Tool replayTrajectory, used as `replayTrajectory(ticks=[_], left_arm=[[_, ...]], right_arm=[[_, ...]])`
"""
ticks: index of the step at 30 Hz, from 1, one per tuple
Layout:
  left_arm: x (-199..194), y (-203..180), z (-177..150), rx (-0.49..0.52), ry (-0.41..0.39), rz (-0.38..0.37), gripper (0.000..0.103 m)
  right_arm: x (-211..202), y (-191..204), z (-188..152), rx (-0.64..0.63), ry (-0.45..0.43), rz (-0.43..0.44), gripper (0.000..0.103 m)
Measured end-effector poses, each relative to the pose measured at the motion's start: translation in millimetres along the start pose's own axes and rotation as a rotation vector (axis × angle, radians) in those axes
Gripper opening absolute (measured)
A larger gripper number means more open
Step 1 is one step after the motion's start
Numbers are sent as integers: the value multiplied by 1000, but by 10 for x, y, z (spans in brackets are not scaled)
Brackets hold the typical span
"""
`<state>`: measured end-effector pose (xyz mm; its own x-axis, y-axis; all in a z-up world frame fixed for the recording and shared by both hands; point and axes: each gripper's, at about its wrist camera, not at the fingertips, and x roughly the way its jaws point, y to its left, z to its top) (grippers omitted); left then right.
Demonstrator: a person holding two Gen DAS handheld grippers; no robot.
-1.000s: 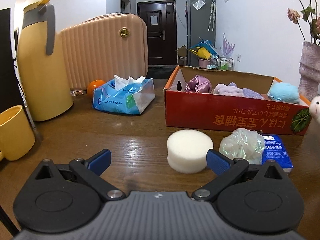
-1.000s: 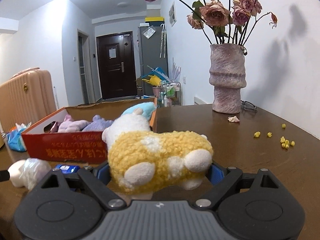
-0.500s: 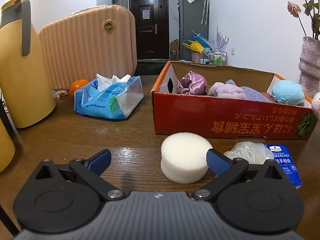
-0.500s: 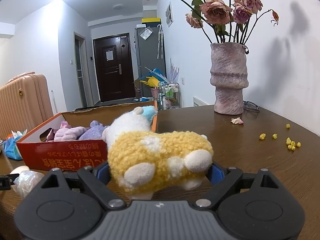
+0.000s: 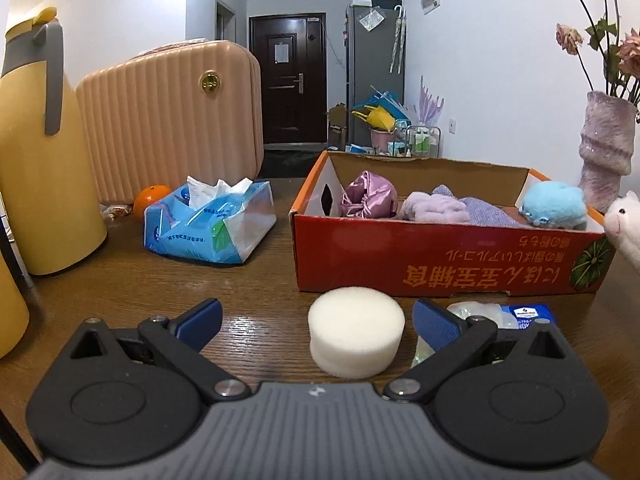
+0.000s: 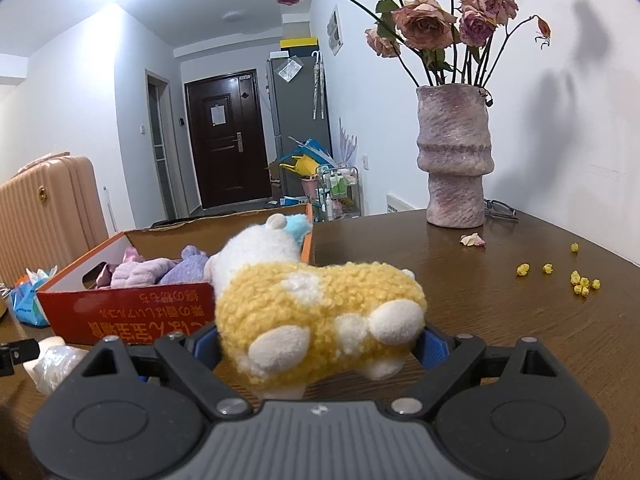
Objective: Organize soft objects
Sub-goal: 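Grasp the white round sponge with the left tool while the right tool holds the lamb, then carry the round sponge and plush lamb over the cardboard box with both tools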
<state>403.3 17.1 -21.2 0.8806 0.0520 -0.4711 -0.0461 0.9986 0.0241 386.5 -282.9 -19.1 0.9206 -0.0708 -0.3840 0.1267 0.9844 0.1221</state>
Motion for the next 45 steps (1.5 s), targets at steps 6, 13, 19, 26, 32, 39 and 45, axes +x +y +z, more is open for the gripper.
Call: replayTrajectory(ticks=[6, 13, 19, 26, 32, 39, 45], left_arm=[[94, 2, 15, -11, 32, -3, 103], [268, -22, 40, -5, 76, -8, 102], [388, 32, 34, -35, 151, -93, 59], [317, 37, 37, -34, 120, -70, 58], [111, 72, 120, -52, 22, -31, 58], [-146, 150, 276, -106, -85, -16, 58], [-324, 163, 354, -147, -145, -19, 58]], right_arm=[[-9, 1, -1, 7, -2, -2, 92], [-10, -12, 5, 9, -2, -6, 92], [-13, -13, 7, 14, -4, -16, 92], [-39, -27, 17, 24, -24, -39, 92], [-89, -7, 33, 24, -59, -48, 92], [-163, 124, 46, 12, -110, -38, 92], [-248, 273, 58, -4, -163, -26, 92]])
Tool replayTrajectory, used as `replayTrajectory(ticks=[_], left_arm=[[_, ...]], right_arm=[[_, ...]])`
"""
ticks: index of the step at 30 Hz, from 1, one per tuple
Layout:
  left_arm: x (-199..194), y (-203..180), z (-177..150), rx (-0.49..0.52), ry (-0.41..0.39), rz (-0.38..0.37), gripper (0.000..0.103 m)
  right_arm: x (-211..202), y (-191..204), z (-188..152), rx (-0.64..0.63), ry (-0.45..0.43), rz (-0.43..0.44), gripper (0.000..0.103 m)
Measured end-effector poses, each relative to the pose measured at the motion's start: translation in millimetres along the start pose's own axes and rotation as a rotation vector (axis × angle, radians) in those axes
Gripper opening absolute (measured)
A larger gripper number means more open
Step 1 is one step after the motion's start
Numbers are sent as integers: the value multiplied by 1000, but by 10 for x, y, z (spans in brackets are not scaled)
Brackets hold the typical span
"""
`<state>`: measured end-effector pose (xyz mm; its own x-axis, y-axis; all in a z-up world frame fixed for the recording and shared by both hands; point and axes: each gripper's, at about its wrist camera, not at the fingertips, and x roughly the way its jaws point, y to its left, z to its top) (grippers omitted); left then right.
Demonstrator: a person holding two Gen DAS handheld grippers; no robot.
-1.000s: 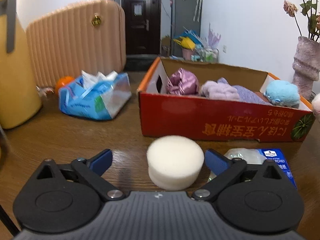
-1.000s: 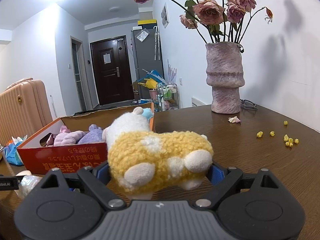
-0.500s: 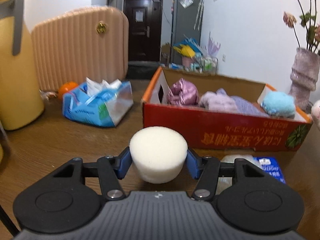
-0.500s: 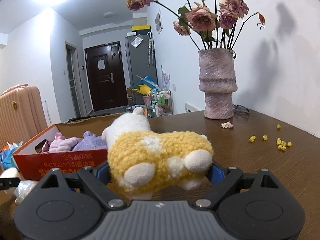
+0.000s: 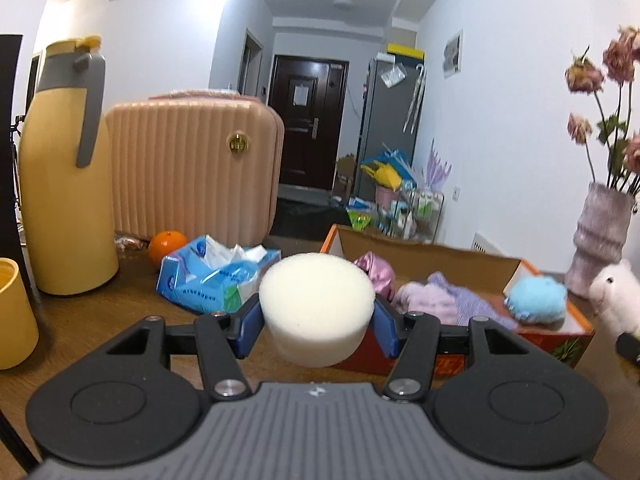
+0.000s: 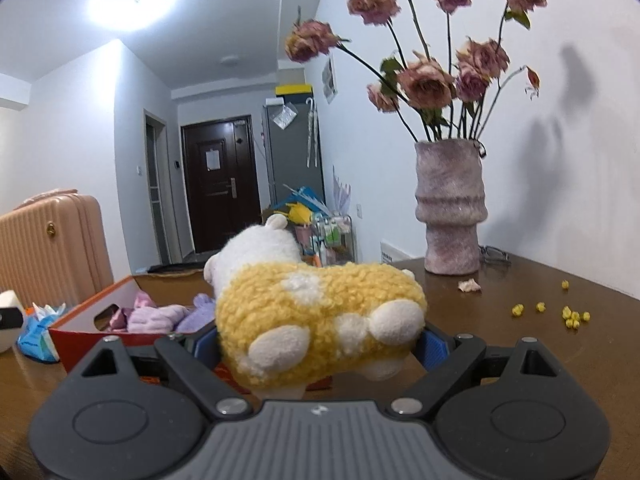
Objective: Organize soft objects
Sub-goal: 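Carry the round sponge and plush lamb over the cardboard box with both tools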
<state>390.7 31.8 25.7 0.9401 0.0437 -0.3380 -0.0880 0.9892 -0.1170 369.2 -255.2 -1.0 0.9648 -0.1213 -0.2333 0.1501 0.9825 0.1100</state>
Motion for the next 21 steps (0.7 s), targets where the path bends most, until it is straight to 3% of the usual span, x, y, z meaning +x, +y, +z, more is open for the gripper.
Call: replayTrajectory(ticks=[21], left_arm=[[-184, -354, 57, -47, -67, -15, 58]], right_arm=[[-103, 534, 27, -95, -135, 72, 92]])
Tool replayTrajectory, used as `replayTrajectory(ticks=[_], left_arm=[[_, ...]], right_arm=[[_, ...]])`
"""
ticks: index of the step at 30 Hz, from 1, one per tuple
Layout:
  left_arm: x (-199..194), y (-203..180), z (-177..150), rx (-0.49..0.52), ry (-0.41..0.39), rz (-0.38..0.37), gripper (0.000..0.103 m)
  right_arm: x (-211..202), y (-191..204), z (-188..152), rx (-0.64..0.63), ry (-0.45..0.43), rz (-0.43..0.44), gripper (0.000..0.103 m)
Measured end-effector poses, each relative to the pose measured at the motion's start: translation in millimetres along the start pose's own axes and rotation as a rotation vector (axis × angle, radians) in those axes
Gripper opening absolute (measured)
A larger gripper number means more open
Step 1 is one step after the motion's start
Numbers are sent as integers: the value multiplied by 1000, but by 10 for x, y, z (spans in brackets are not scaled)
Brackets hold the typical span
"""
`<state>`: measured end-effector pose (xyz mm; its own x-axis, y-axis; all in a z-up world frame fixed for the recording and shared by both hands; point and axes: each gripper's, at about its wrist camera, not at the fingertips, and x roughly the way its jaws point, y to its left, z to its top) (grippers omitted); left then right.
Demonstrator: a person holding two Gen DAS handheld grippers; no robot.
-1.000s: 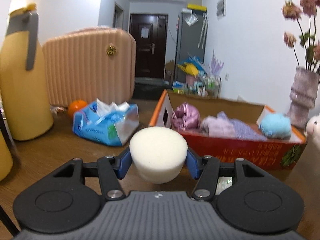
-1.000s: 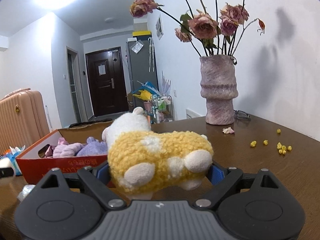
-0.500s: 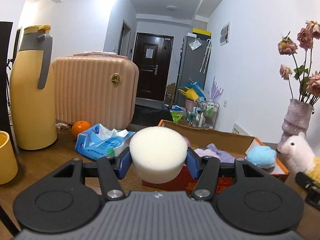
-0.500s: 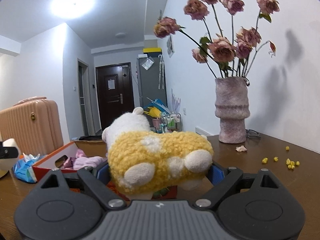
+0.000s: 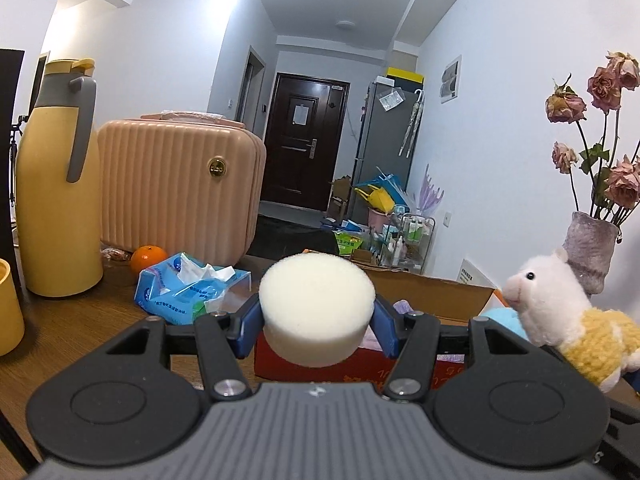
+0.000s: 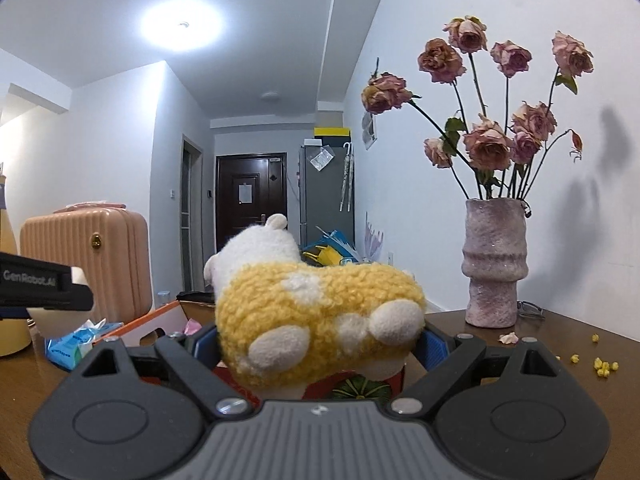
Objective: Organize soft objects
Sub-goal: 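Carry the round sponge and plush lamb over the cardboard box with both tools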
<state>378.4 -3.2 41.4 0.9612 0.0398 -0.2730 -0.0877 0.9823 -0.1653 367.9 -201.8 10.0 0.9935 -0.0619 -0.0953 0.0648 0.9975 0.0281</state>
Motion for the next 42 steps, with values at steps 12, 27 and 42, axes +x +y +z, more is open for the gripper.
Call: replayTrajectory(ticks=[12, 27, 42], left_arm=[[153, -3, 70, -30, -3, 28, 58], [446, -112, 100, -10, -3, 20, 58], [762, -201, 98, 24, 14, 10, 58]], right_arm=[[195, 151, 21, -11, -17, 19, 92], [523, 177, 24, -15, -5, 25, 92], [884, 168, 33, -21, 4, 20, 92]])
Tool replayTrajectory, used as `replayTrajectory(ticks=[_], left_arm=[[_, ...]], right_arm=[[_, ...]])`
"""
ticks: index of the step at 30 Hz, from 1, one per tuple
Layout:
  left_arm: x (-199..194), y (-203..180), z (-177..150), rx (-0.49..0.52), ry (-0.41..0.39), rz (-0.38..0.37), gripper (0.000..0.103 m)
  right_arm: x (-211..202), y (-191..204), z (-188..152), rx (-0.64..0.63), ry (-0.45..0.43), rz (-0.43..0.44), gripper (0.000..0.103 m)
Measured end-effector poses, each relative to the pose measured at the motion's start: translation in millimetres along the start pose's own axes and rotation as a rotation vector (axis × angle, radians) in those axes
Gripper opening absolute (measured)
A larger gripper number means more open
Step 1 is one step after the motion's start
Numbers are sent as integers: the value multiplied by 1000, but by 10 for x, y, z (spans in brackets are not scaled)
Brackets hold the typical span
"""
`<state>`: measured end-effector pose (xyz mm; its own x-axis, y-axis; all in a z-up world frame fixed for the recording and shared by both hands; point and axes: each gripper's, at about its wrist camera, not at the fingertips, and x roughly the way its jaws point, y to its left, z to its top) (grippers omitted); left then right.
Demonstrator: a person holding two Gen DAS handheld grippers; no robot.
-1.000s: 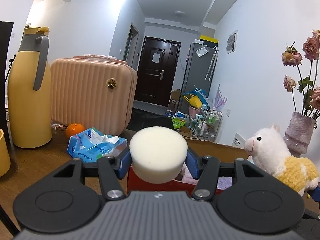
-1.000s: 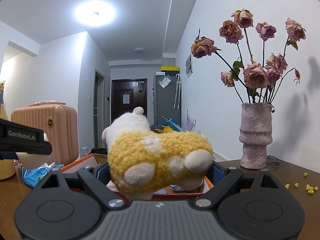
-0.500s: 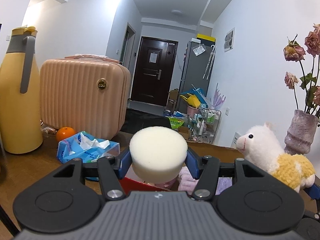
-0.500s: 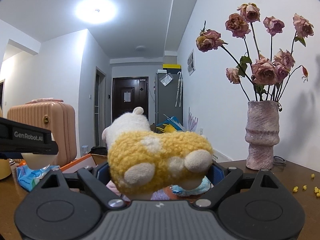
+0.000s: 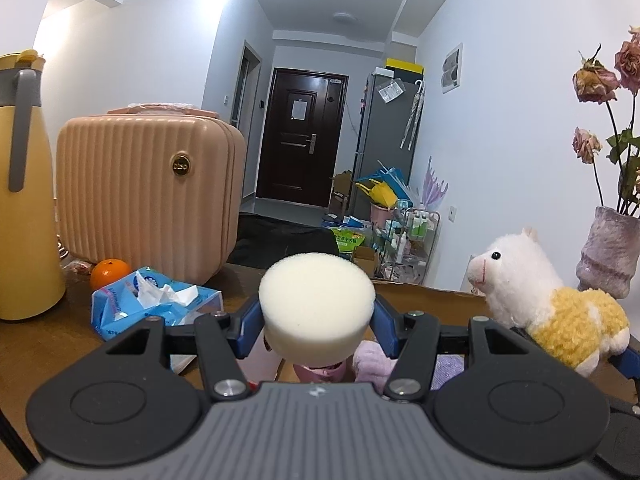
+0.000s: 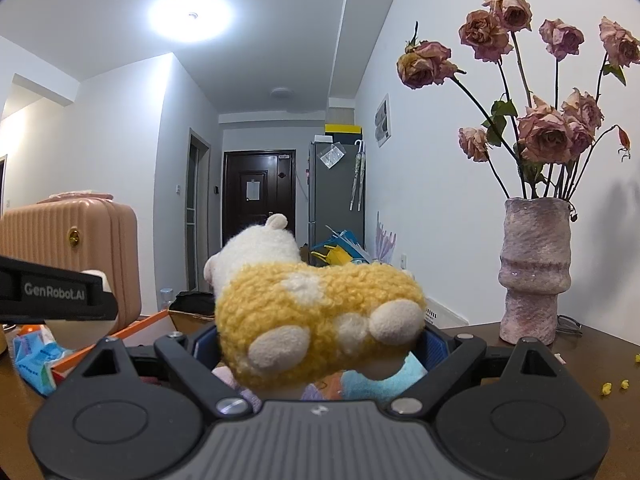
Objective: Organize soft objects
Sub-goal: 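Carry the round sponge and plush lamb over the cardboard box with both tools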
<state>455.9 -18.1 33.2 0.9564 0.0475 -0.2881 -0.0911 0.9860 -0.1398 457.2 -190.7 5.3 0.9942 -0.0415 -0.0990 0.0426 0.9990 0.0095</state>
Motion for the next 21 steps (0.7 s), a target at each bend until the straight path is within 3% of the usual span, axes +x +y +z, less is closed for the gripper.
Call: replayTrajectory(ticks=[21], left_arm=[[481, -97, 56, 38, 11, 0, 58]], right_arm=[[480, -3, -20, -34, 23, 23, 93]])
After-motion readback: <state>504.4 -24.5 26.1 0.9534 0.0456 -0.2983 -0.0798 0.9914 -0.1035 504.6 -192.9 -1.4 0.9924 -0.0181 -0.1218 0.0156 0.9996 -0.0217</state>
